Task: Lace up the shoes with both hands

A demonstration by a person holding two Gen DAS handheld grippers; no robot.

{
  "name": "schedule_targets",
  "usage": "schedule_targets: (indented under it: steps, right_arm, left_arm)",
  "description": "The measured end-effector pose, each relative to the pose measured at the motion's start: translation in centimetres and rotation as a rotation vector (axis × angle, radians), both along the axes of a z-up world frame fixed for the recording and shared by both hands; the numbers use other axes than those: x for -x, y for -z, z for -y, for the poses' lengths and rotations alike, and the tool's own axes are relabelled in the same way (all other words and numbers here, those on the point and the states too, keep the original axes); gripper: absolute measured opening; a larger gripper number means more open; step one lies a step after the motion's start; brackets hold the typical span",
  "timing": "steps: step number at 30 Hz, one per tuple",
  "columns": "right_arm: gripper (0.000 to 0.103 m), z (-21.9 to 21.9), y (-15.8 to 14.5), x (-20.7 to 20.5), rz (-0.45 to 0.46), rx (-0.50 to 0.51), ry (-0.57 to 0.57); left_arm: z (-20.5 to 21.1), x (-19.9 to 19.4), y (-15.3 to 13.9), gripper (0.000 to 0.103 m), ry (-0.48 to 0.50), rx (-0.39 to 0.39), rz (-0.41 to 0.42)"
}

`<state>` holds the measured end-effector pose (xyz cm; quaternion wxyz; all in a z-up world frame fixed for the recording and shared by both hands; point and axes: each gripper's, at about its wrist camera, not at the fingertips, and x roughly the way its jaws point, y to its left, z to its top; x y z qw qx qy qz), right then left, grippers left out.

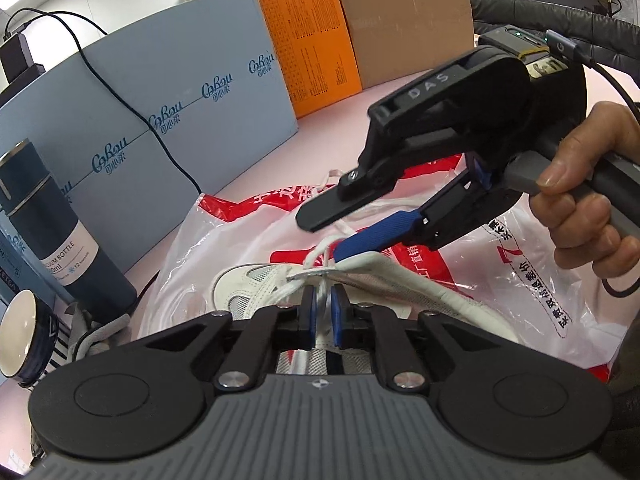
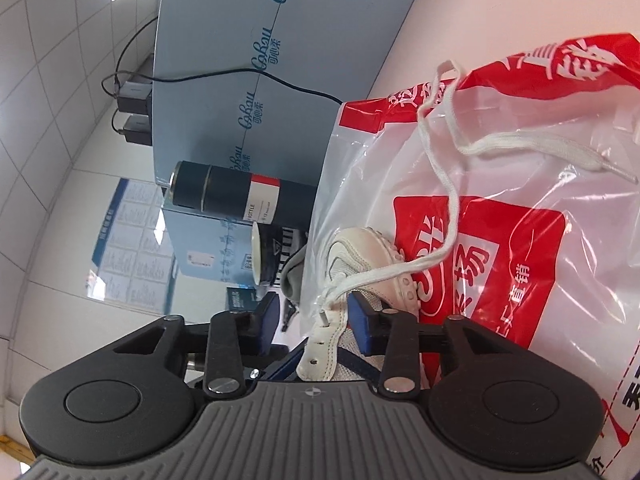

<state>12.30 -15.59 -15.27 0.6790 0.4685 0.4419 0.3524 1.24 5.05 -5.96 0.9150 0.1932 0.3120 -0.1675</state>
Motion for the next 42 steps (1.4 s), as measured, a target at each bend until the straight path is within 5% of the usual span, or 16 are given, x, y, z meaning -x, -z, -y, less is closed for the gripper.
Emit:
schedule_targets:
  steps: [6, 8, 11, 18, 23, 27, 30, 35, 38, 42]
  right_arm:
    - [0.025, 0.6, 0.4, 0.1, 0.008, 0.013, 0.004]
    - [0.010, 0.8, 0.6, 0.2, 0.008, 0.014, 0.008]
    - [0.004, 1.2, 0.9, 0.3, 0.009, 0.016, 0.014]
    - [0.004, 2.5, 2.0, 0.6, -0.067, -0.061, 0.060]
    - [0.004, 2.8, 2.0, 0.7, -0.082, -0.091, 0.064]
    - [0.004, 2.9, 1.9, 0.7, -0.081, -0.093, 0.062]
    - [0.004, 3.0, 1.9, 0.8, -0.081, -0.098, 0.061]
    - [0.004, 3.4, 2.2, 0.9, -0.109, -0.151, 0.073]
    - [0.004, 3.7, 2.4, 1.1, -0.130, -0.191, 0.084]
    - [0.004, 3.8, 2.3, 1.2, -0.135, -0.207, 0.086]
  left_arm:
    - [0.0, -0.3, 0.0, 0.007, -0.043, 0.047, 0.014]
    - [0.0, -0.3, 0.0, 0.007, -0.055, 0.055, 0.016]
    - [0.0, 0.1, -0.3, 0.007, -0.074, 0.059, 0.026]
    - [-1.3, 1.4, -1.2, 0.016, -0.137, 0.156, 0.020]
    - [-1.5, 1.0, -1.8, 0.027, -0.154, 0.367, -0.089]
    - [-0.4, -0.1, -1.4, 0.031, -0.233, 0.419, -0.141]
    - [0.4, -1.0, -0.7, 0.032, -0.269, 0.413, -0.162]
    - [1.3, -0.8, -0.2, 0.019, -0.259, 0.323, -0.109]
    - [1.4, 0.2, -0.6, 0.019, -0.227, 0.224, -0.091]
    - [1.3, 0.5, -0.6, 0.022, -0.220, 0.213, -0.108]
